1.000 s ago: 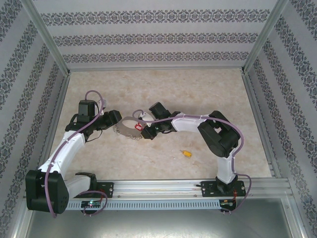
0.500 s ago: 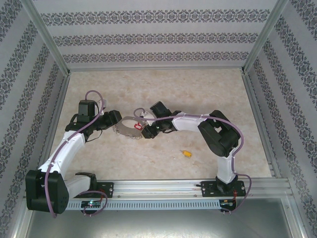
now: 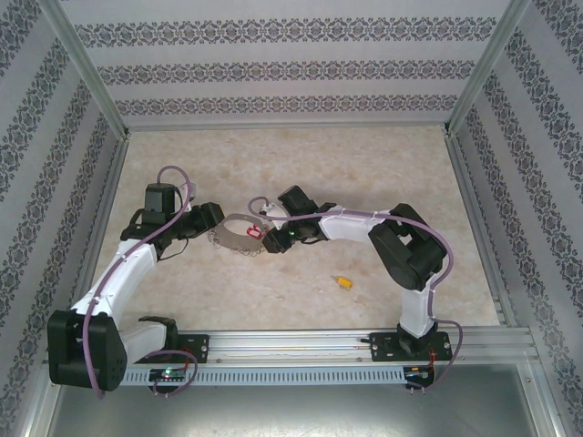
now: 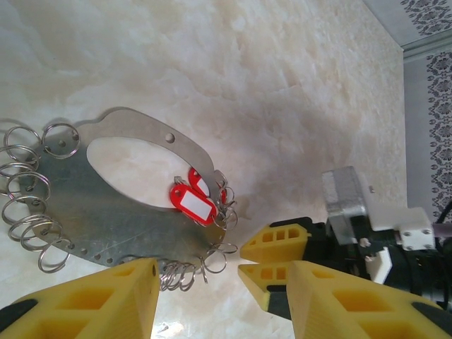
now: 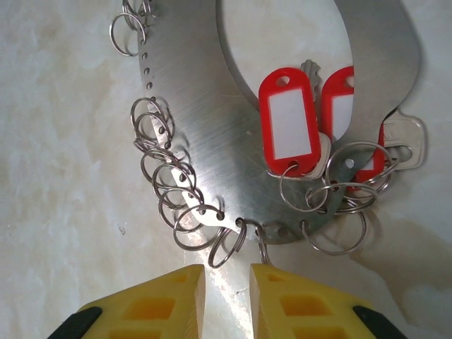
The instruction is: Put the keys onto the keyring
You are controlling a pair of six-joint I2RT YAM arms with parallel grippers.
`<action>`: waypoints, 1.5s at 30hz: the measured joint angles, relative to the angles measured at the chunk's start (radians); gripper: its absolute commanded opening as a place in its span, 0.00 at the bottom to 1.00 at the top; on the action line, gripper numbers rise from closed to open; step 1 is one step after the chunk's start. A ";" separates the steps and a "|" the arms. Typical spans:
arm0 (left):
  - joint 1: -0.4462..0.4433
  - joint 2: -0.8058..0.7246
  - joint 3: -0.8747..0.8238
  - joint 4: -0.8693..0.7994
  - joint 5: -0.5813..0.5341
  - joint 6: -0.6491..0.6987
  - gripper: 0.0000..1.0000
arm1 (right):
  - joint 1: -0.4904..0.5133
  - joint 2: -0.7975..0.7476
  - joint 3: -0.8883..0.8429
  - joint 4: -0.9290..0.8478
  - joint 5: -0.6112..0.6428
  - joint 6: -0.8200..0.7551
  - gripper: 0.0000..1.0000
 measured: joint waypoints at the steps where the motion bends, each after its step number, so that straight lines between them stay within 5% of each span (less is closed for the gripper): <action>1: 0.000 0.002 0.000 0.000 0.000 0.000 0.52 | 0.000 -0.005 -0.002 0.000 0.001 0.000 0.24; 33: 0.000 0.004 -0.004 0.000 0.000 0.000 0.52 | -0.019 0.050 -0.004 0.028 0.023 0.019 0.28; 39: 0.000 0.004 -0.004 0.000 0.000 0.000 0.52 | -0.019 0.063 -0.004 0.035 0.023 0.029 0.12; 45: 0.000 0.004 -0.004 0.000 0.000 0.002 0.52 | -0.019 0.063 -0.004 0.049 0.017 0.026 0.08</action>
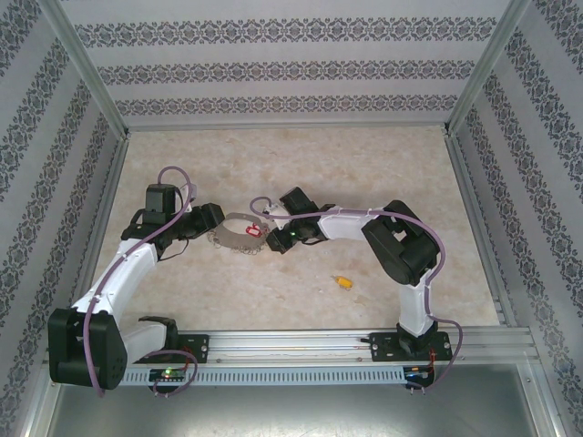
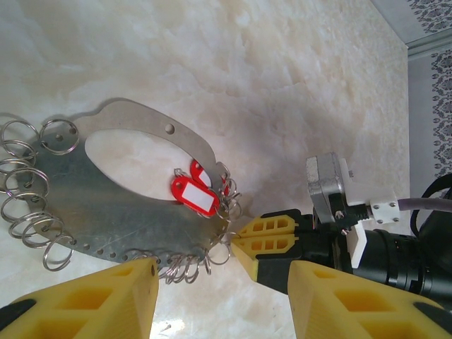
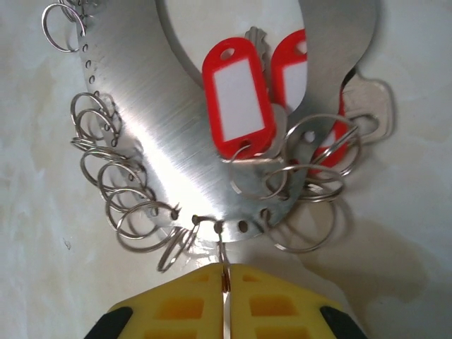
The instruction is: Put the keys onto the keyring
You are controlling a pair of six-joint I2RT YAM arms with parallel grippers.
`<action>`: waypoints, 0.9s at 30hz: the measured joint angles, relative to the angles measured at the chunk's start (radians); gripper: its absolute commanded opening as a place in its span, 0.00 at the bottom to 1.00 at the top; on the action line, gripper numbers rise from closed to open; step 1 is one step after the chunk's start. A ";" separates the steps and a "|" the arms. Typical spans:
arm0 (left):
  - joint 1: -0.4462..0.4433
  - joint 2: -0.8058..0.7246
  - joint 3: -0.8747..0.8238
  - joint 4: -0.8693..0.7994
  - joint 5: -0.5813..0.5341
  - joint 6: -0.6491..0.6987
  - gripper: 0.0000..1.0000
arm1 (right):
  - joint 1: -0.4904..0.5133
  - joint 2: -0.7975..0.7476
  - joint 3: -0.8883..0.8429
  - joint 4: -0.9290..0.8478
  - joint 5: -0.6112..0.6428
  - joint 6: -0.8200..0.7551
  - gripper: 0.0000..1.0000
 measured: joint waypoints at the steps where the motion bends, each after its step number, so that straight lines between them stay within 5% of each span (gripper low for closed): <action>1: 0.000 0.000 0.000 0.000 0.000 0.001 0.52 | 0.000 0.000 0.000 0.003 -0.003 0.000 0.08; 13: 0.000 0.000 0.000 0.000 0.000 0.002 0.52 | 0.000 0.002 0.003 0.019 -0.018 -0.001 0.13; 27: 0.000 0.000 0.000 0.000 0.000 0.006 0.52 | 0.000 0.016 0.021 0.028 -0.035 -0.016 0.00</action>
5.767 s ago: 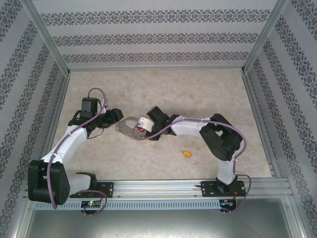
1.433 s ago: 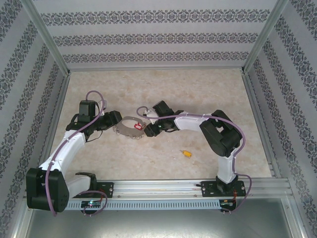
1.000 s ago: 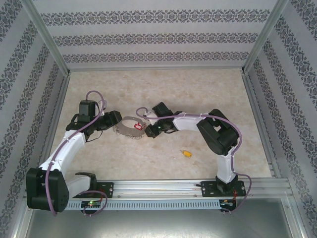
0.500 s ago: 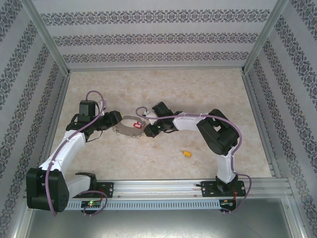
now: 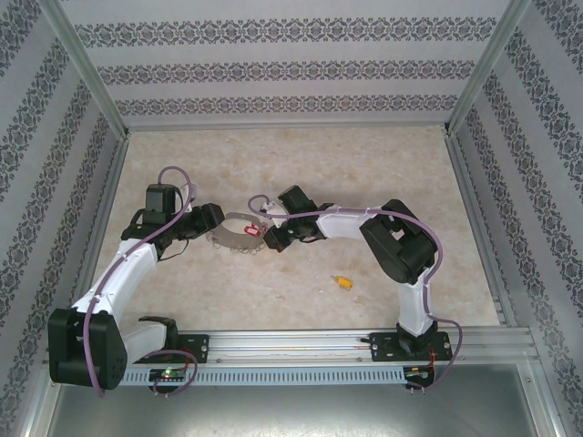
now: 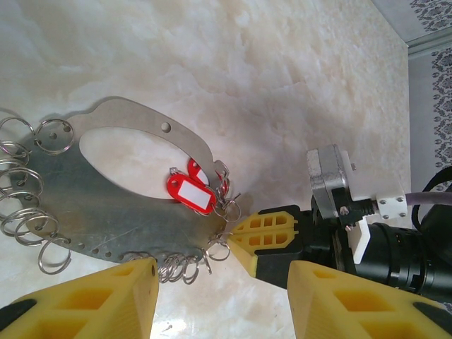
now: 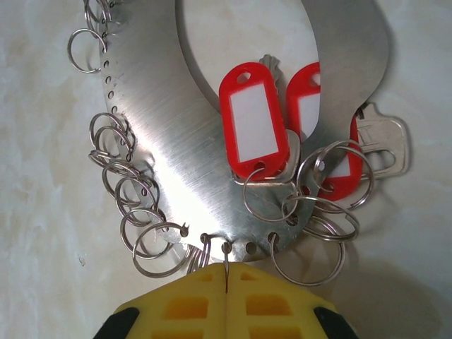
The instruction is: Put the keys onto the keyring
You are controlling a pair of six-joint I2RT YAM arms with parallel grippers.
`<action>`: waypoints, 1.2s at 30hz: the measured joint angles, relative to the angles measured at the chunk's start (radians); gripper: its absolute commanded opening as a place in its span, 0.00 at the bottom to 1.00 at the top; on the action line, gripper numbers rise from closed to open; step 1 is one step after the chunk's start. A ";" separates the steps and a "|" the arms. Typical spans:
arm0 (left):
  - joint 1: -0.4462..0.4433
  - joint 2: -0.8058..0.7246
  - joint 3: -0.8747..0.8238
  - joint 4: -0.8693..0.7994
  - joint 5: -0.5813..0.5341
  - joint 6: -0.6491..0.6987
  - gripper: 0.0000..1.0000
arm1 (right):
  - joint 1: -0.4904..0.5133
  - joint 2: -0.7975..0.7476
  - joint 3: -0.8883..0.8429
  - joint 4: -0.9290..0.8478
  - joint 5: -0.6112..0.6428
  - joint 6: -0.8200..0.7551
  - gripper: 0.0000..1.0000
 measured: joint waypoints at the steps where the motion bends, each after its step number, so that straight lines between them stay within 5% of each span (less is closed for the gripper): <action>1: 0.000 0.000 0.000 0.000 0.000 0.000 0.52 | 0.000 -0.004 -0.006 0.007 -0.004 -0.005 0.00; 9: 0.000 -0.031 0.000 -0.002 0.023 0.000 0.51 | 0.002 -0.224 -0.144 0.047 -0.037 -0.084 0.00; 15: 0.000 -0.136 0.018 -0.019 0.066 -0.001 0.43 | 0.017 -0.443 -0.204 0.087 -0.061 -0.152 0.00; 20: -0.003 -0.259 0.029 -0.013 0.144 0.000 0.46 | 0.021 -0.598 -0.272 0.103 -0.099 -0.198 0.00; 23: -0.025 -0.341 0.029 0.026 0.203 -0.001 0.53 | 0.022 -0.694 -0.307 0.102 -0.128 -0.212 0.00; 28: -0.109 -0.450 0.002 0.208 0.308 -0.017 0.52 | 0.022 -0.841 -0.316 0.120 -0.178 -0.217 0.00; 36: -0.263 -0.427 -0.048 0.452 0.398 -0.027 0.26 | 0.021 -0.891 -0.319 0.171 -0.254 -0.192 0.00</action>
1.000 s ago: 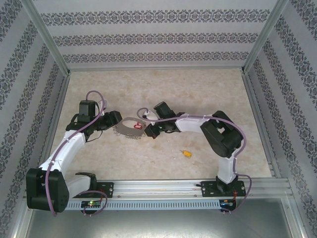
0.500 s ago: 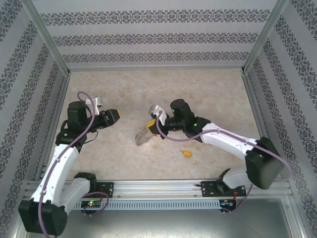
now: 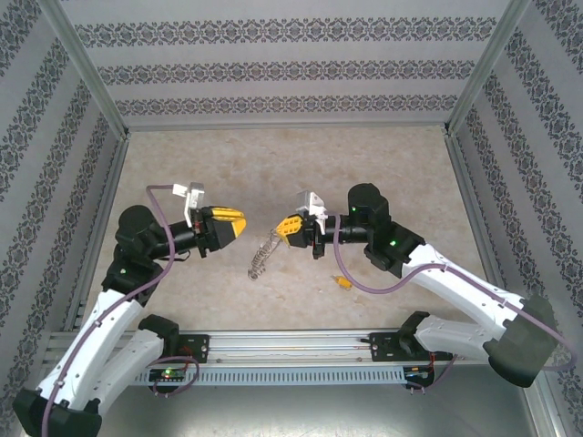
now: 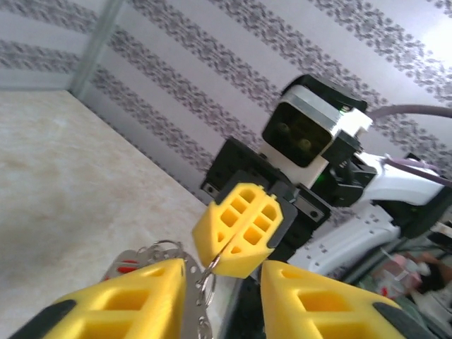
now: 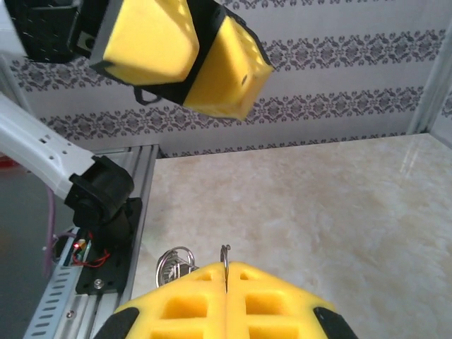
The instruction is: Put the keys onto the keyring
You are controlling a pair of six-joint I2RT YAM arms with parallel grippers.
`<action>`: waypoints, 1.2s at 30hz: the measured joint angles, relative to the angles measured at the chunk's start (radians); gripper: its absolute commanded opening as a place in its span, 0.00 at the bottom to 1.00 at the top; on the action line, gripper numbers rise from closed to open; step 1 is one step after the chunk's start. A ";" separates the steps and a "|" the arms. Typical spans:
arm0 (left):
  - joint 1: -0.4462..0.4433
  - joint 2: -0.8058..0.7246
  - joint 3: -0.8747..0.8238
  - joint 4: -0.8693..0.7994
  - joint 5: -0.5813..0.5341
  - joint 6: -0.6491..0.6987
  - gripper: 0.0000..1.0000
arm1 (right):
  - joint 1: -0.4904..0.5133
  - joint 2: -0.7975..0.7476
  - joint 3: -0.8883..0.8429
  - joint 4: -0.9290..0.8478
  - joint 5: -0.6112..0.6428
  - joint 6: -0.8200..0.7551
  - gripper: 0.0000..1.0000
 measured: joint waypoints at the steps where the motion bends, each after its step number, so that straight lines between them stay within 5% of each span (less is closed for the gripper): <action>1: -0.021 0.016 0.000 0.015 0.007 0.005 0.25 | 0.000 -0.001 -0.001 0.001 -0.013 0.005 0.00; 6: -0.108 0.079 0.025 0.008 0.033 0.069 0.24 | -0.002 -0.016 -0.002 0.012 -0.051 0.025 0.00; 10: -0.155 0.105 0.094 -0.093 0.034 0.183 0.34 | -0.002 -0.026 -0.002 0.041 -0.079 0.042 0.00; 18: -0.184 0.090 0.164 -0.269 -0.032 0.388 0.34 | -0.009 -0.014 -0.002 0.056 -0.128 0.055 0.00; 24: -0.212 0.130 0.204 -0.367 -0.059 0.481 0.46 | -0.009 0.006 -0.002 0.061 -0.150 0.071 0.00; 36: -0.272 0.191 0.294 -0.541 -0.134 0.607 0.40 | -0.009 0.008 -0.002 0.070 -0.170 0.080 0.00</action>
